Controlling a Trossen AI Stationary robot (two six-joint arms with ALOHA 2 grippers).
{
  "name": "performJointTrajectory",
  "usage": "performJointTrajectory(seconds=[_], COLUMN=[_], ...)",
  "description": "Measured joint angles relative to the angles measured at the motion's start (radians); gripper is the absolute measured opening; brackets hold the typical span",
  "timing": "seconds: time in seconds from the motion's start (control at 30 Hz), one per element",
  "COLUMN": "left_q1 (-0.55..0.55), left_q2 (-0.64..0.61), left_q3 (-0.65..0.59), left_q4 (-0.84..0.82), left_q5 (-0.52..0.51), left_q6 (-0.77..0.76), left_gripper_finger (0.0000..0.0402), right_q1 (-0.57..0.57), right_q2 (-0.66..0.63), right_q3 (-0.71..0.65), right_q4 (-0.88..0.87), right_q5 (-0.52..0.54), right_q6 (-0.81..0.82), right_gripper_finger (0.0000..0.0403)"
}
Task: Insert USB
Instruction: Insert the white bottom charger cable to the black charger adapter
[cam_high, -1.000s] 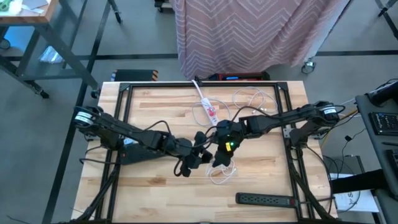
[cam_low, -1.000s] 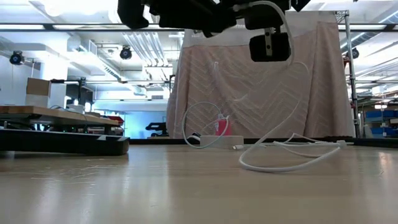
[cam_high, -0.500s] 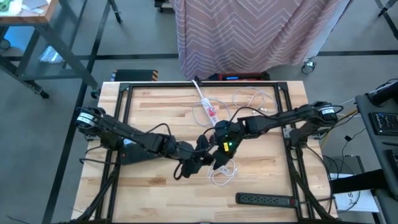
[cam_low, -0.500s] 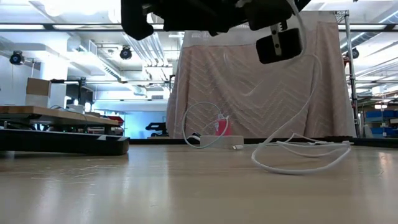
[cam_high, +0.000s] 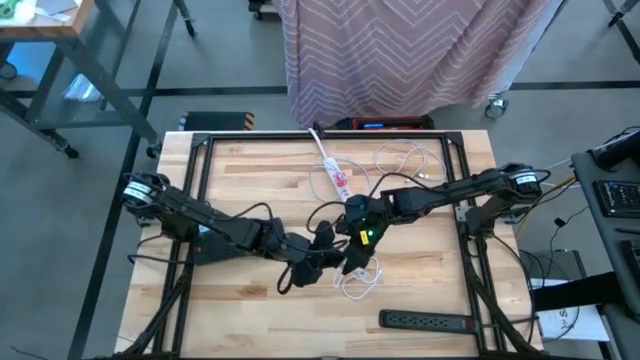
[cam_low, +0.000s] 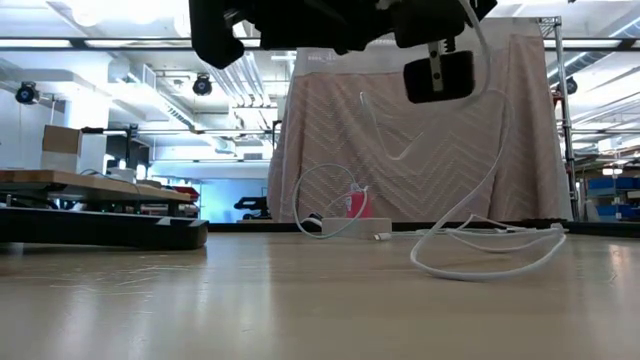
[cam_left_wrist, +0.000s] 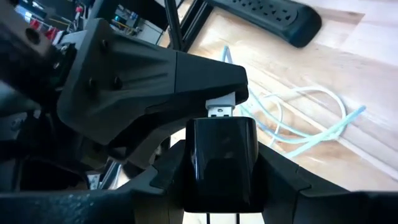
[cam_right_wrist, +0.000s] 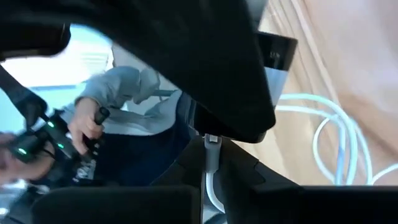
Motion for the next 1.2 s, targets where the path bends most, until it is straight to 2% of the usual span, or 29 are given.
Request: performJointTrajectory(seconds=[0.1, 0.2, 0.47, 0.57, 0.97, 1.2], left_q1=[0.001, -0.003, -0.005, -0.012, -0.017, -0.02], left_q2=[0.0, -0.002, -0.002, -0.002, -0.001, -0.002], left_q3=[-0.001, -0.001, -0.004, -0.005, -0.007, -0.007], left_q4=[0.004, 0.008, 0.007, 0.012, 0.015, 0.01], left_q5=[0.048, 0.053, 0.04, 0.041, 0.086, 0.042], left_q6=[-0.003, 0.0, 0.029, 0.06, 0.082, 0.07], left_gripper_finger=[0.013, 0.013, 0.013, 0.013, 0.013, 0.013], right_q1=[0.001, 0.002, 0.008, 0.017, 0.029, 0.039], right_q2=[0.002, 0.002, 0.001, 0.001, 0.0, -0.003], right_q3=[0.006, 0.014, 0.017, 0.017, 0.022, 0.025], right_q4=[-0.005, -0.005, -0.016, -0.007, 0.031, 0.029], right_q5=[0.001, 0.002, -0.005, 0.0, 0.017, 0.034], right_q6=[-0.087, -0.112, 0.044, 0.028, -0.087, -0.06], right_gripper_finger=[0.0014, 0.0014, 0.0014, 0.0016, 0.0094, 0.0099])
